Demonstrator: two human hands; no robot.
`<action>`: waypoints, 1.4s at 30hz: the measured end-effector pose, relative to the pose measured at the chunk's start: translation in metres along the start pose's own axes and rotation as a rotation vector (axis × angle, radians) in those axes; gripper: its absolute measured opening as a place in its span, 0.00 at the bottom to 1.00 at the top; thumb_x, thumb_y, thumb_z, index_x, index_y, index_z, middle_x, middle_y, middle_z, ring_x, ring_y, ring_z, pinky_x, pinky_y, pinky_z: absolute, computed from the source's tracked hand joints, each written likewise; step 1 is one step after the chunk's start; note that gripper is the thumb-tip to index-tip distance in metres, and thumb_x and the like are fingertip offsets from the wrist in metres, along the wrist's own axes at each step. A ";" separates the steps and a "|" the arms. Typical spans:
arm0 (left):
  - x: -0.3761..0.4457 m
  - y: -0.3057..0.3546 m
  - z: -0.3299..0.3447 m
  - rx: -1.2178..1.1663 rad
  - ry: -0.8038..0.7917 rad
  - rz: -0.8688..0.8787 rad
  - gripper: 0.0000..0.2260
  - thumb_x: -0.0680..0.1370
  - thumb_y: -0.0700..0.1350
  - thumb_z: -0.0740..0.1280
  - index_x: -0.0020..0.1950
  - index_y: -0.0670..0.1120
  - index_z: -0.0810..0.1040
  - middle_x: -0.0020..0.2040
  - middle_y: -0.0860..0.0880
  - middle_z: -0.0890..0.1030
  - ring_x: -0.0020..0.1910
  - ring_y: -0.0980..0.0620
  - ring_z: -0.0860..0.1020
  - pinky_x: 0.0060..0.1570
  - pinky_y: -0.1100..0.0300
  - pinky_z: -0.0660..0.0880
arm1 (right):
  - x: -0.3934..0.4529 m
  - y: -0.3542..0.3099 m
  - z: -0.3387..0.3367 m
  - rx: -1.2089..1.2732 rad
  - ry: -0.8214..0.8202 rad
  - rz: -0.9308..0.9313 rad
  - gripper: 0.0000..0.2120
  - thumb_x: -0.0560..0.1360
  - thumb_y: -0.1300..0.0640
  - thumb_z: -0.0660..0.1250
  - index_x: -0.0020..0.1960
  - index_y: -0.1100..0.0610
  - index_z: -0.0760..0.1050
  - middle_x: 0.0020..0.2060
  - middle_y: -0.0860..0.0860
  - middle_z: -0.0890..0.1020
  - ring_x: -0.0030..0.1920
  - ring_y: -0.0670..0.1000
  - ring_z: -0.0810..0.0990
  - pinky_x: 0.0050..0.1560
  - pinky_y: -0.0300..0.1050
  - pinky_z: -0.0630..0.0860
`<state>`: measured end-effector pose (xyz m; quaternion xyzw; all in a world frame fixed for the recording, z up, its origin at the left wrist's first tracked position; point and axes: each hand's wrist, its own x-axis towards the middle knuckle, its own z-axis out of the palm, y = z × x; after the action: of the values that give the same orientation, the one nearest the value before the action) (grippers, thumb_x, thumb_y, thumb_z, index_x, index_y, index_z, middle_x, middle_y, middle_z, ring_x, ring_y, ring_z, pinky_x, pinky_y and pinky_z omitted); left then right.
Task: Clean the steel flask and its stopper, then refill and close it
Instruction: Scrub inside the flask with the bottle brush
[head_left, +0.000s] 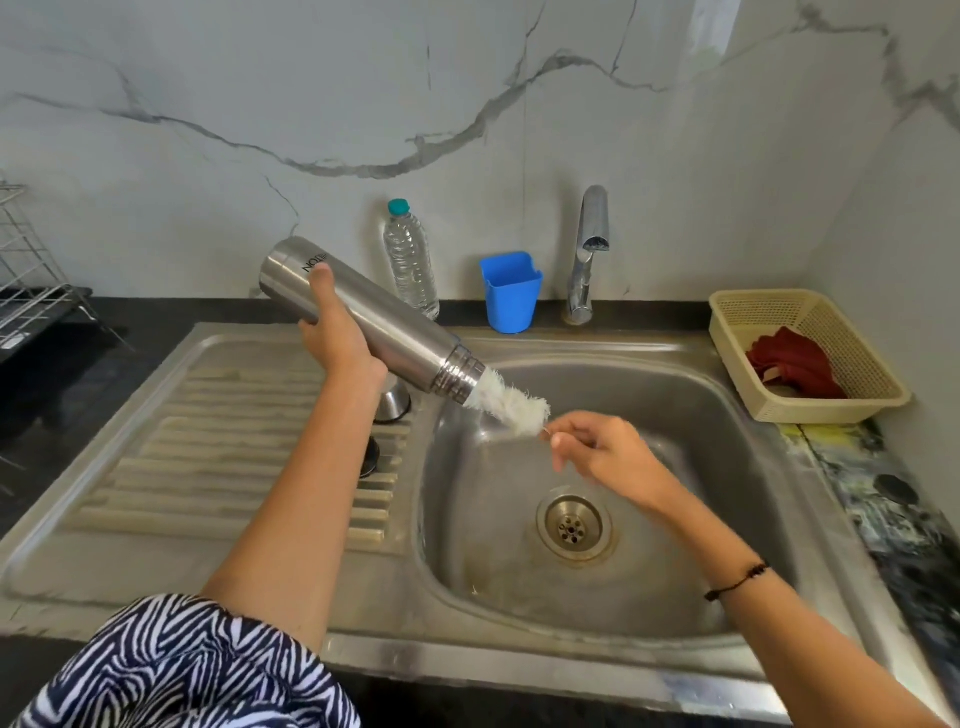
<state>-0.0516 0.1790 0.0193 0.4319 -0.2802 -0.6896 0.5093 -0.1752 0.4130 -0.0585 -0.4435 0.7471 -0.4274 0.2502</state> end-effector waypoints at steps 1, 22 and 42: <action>0.003 0.002 -0.003 -0.011 0.009 -0.002 0.28 0.71 0.60 0.70 0.66 0.50 0.69 0.54 0.48 0.80 0.49 0.49 0.81 0.49 0.50 0.80 | -0.003 0.005 -0.010 0.061 -0.090 0.037 0.07 0.79 0.58 0.61 0.47 0.58 0.77 0.33 0.52 0.82 0.26 0.46 0.70 0.27 0.33 0.67; -0.006 -0.023 -0.007 -0.017 0.053 -0.069 0.26 0.71 0.61 0.70 0.61 0.47 0.72 0.49 0.48 0.81 0.45 0.49 0.82 0.43 0.54 0.80 | -0.008 0.015 0.016 -0.275 0.406 -0.253 0.07 0.72 0.60 0.63 0.38 0.59 0.77 0.26 0.49 0.72 0.30 0.49 0.67 0.31 0.43 0.64; -0.010 -0.060 0.000 -0.099 -0.224 -0.201 0.30 0.69 0.59 0.73 0.66 0.48 0.71 0.54 0.42 0.81 0.49 0.43 0.82 0.49 0.42 0.80 | -0.021 -0.002 0.038 0.074 0.113 0.173 0.21 0.79 0.57 0.59 0.27 0.54 0.66 0.22 0.48 0.66 0.26 0.47 0.64 0.30 0.42 0.62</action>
<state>-0.0782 0.2082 -0.0269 0.3525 -0.2562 -0.7939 0.4240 -0.1356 0.4151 -0.0759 -0.3427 0.7793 -0.4558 0.2599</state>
